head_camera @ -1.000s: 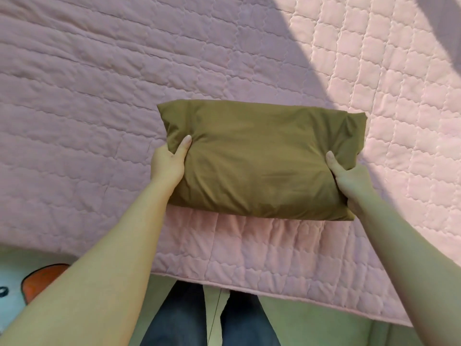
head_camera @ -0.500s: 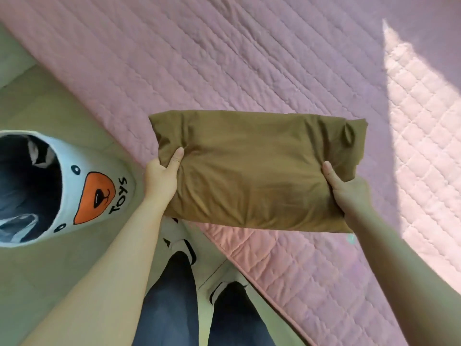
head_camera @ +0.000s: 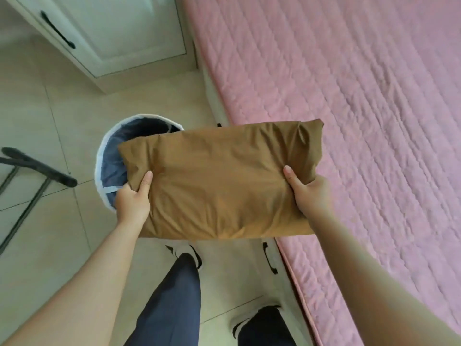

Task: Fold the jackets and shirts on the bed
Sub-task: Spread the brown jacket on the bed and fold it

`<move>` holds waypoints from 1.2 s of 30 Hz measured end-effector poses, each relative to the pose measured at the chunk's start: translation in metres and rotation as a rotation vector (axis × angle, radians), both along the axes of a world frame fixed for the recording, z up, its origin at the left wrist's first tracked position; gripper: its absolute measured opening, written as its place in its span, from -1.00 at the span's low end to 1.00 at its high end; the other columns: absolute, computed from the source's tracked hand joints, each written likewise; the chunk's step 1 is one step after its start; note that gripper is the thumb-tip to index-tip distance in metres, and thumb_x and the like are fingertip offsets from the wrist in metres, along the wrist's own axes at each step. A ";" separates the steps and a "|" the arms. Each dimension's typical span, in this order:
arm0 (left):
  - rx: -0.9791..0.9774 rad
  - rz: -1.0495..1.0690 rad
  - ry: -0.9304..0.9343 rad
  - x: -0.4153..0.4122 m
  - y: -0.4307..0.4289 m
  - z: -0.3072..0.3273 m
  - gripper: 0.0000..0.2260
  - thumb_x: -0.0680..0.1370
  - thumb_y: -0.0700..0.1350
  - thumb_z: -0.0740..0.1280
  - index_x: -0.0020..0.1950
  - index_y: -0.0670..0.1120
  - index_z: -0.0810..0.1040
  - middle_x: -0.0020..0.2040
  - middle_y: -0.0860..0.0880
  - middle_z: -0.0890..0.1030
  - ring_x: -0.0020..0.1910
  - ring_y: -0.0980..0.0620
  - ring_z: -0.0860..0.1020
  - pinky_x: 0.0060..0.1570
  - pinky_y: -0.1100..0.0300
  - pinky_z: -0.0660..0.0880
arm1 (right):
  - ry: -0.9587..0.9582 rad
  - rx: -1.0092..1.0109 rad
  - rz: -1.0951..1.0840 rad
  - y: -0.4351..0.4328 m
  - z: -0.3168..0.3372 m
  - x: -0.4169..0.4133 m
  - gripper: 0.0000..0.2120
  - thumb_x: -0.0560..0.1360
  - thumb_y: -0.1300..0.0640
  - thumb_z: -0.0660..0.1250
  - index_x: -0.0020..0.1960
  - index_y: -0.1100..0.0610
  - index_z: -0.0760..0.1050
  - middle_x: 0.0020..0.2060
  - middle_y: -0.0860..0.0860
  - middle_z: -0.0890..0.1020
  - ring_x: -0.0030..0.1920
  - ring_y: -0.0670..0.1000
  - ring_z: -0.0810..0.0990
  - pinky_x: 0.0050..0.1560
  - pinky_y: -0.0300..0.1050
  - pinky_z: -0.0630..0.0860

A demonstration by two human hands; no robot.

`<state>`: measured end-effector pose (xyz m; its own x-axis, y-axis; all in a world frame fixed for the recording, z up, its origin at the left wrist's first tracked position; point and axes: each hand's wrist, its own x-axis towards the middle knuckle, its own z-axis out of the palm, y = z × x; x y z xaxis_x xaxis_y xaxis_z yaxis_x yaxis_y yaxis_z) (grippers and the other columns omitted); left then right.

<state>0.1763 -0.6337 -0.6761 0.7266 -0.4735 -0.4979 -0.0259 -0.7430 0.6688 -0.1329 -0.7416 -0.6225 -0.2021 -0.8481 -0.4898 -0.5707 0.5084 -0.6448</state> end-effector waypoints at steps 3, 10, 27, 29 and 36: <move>0.085 0.152 0.028 0.058 0.004 -0.018 -0.54 0.56 0.21 0.24 0.09 -0.20 0.49 0.09 -0.20 0.58 0.11 -0.22 0.52 0.06 0.07 0.38 | 0.094 0.000 0.123 -0.025 -0.009 0.084 -0.52 0.43 -0.25 0.38 -0.24 0.20 0.49 -0.42 0.00 0.54 -0.33 0.02 0.56 -0.30 -0.10 0.43; 0.175 0.375 0.148 0.123 0.006 -0.067 -0.58 0.61 0.14 0.19 0.25 -0.18 0.48 0.19 -0.18 0.56 0.17 -0.22 0.52 0.18 -0.01 0.45 | 0.232 -0.004 0.502 -0.073 -0.035 0.238 -0.49 0.26 -0.33 0.47 -0.10 0.04 0.41 -0.30 -0.14 0.49 -0.17 0.00 0.53 -0.12 -0.02 0.52; 0.462 0.378 0.035 0.110 -0.025 -0.201 -0.60 0.67 0.01 0.05 0.49 -0.05 0.27 0.29 -0.18 0.53 0.27 -0.25 0.46 0.20 -0.06 0.37 | 0.344 0.236 0.699 -0.060 -0.251 0.332 -0.60 0.58 -0.17 0.20 0.18 0.14 0.48 0.03 0.11 0.62 0.08 0.18 0.57 -0.04 -0.04 0.45; 0.487 0.428 0.080 0.113 -0.026 -0.228 -0.59 0.68 0.02 0.04 0.52 -0.03 0.24 0.37 -0.18 0.46 0.35 -0.24 0.40 0.31 -0.08 0.30 | 0.308 0.283 0.608 -0.069 -0.284 0.322 -0.55 0.58 -0.17 0.20 0.25 0.15 0.47 0.13 0.13 0.59 0.17 0.20 0.54 0.11 -0.02 0.44; 0.640 0.338 -0.072 0.111 -0.038 -0.321 -0.67 0.64 -0.13 0.10 0.42 -0.05 0.27 0.20 -0.19 0.58 0.22 -0.17 0.50 0.39 -0.02 0.20 | 0.267 0.331 0.523 -0.086 -0.390 0.315 -0.36 0.61 -0.02 0.21 0.53 0.28 0.08 0.53 0.17 0.15 0.53 0.13 0.08 0.37 -0.26 -0.11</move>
